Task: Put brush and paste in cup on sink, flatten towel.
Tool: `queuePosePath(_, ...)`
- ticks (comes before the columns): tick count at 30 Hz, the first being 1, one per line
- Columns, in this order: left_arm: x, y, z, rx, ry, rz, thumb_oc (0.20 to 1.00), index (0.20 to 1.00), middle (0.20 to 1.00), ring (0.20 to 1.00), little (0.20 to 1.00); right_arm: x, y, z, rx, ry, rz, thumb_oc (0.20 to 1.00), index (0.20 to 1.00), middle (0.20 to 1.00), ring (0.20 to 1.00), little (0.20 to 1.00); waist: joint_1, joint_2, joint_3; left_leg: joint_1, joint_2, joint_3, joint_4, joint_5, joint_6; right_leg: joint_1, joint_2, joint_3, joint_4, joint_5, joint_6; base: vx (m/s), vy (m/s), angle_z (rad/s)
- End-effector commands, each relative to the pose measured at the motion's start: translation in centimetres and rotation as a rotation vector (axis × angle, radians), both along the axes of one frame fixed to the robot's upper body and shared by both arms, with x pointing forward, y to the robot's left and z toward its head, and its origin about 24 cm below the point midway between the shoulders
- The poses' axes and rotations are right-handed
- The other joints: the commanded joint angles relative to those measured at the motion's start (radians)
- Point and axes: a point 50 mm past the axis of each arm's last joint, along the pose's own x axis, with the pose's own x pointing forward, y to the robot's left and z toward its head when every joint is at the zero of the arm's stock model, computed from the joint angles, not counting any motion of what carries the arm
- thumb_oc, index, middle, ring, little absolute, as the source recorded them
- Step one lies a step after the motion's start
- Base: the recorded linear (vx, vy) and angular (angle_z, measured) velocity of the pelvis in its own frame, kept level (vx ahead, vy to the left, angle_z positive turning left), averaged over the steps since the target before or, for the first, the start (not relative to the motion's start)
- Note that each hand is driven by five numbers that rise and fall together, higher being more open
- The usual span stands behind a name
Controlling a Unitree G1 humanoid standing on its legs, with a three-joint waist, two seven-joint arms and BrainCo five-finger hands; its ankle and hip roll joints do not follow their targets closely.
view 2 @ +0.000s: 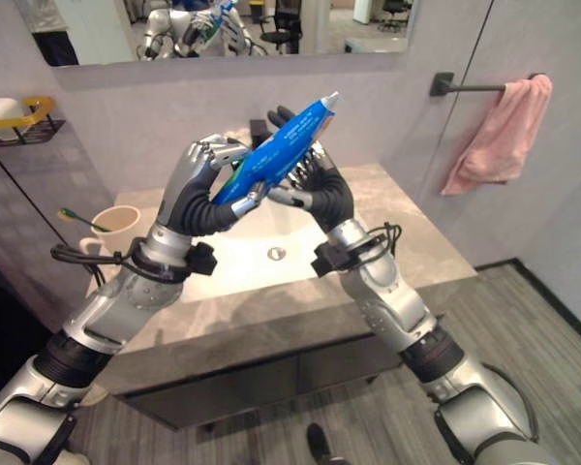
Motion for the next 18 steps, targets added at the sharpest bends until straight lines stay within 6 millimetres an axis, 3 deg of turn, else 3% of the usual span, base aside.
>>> queuePosePath(1,-0.5,0.6,2.0,-0.081,-0.063,-0.048,0.200,0.200,0.200,0.200,0.200,-0.6,0.9,3.9,0.148,-0.132,0.082,1.000,1.000,1.000,1.000,1.000,0.028,-0.032,-0.023,0.012,-0.058,-0.052,0.036,-0.035,0.071,-0.010,-0.024,0.058,0.006,0.028,0.089,-0.01,-0.032,0.01)
queuePosePath(8,-0.9,0.8,1.2,-0.122,-0.014,-0.079,0.200,0.200,0.200,0.200,0.200,-1.1,1.2,4.3,0.204,-0.152,0.110,1.000,1.000,1.000,1.000,1.000,0.042,-0.023,-0.028,0.005,-0.061,-0.077,0.010,-0.018,0.071,-0.009,-0.037,0.028,0.002,0.028,0.090,0.00,-0.006,0.13)
queuePosePath(18,-0.7,1.8,-0.5,-0.183,0.076,-0.046,0.200,0.200,0.200,0.200,0.200,-0.9,-0.2,3.7,0.274,-0.108,0.047,1.000,1.000,1.000,1.000,1.000,0.045,-0.026,-0.028,-0.006,-0.063,-0.085,0.008,-0.015,0.073,-0.011,-0.044,0.013,0.000,0.028,0.091,0.00,0.003,0.03)
